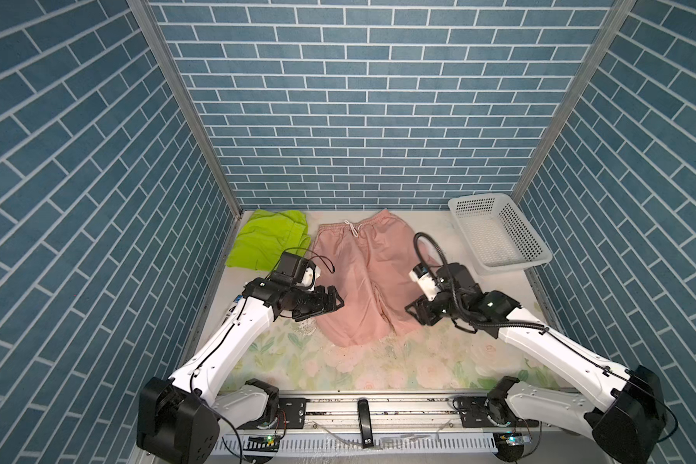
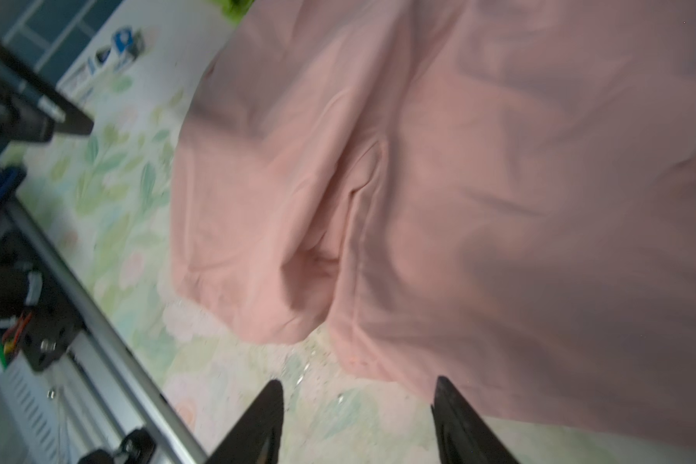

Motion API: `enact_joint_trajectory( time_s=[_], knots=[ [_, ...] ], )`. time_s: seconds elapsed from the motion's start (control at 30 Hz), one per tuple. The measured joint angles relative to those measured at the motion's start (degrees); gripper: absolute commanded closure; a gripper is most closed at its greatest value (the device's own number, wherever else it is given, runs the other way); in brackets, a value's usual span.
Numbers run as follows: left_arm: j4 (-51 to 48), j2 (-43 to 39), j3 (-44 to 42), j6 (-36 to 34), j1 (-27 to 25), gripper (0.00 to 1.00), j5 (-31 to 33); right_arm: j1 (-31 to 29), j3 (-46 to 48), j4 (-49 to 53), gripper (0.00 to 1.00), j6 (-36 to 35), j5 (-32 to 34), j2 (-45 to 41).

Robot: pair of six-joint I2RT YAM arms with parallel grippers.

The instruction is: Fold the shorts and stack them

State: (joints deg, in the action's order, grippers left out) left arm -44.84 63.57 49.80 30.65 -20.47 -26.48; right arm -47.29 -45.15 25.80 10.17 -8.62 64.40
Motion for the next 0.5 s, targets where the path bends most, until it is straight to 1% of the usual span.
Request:
enact_joint_trajectory(
  time_s=[0.1, 0.2, 0.27, 0.37, 0.4, 0.43, 0.5],
  knots=[
    [-2.1, -4.2, -5.5, 0.9, 0.1, 0.00, 1.9, -9.8, 3.6, -1.1, 0.37, 0.0, 5.6, 1.7],
    [-2.5, -5.7, -8.4, 2.1, 0.1, 0.00, 2.9, -16.8, 3.6, -3.7, 0.37, -0.7, 12.0, 5.8],
    [-2.5, -6.2, -8.7, 2.6, 0.1, 0.00, 3.4, -19.5, 3.3, -5.9, 0.37, -1.6, 16.0, 9.4],
    [-2.5, -8.3, -8.7, 3.5, 0.1, 0.00, 4.5, -21.2, 2.4, -9.5, 0.39, -2.7, 20.1, 15.2],
    [-2.5, -9.2, -8.7, 3.8, 0.1, 0.00, 4.8, -21.5, 2.0, -10.5, 0.40, -2.9, 21.5, 17.1],
    [-2.5, -9.9, -8.7, 4.1, 0.1, 0.00, 4.9, -21.6, 1.6, -11.3, 0.44, -3.1, 22.9, 18.8],
    [-2.4, -11.3, -8.7, 4.9, 0.1, 0.00, 5.3, -21.7, 0.5, -12.7, 0.58, -3.9, 26.1, 22.1]
  ],
)
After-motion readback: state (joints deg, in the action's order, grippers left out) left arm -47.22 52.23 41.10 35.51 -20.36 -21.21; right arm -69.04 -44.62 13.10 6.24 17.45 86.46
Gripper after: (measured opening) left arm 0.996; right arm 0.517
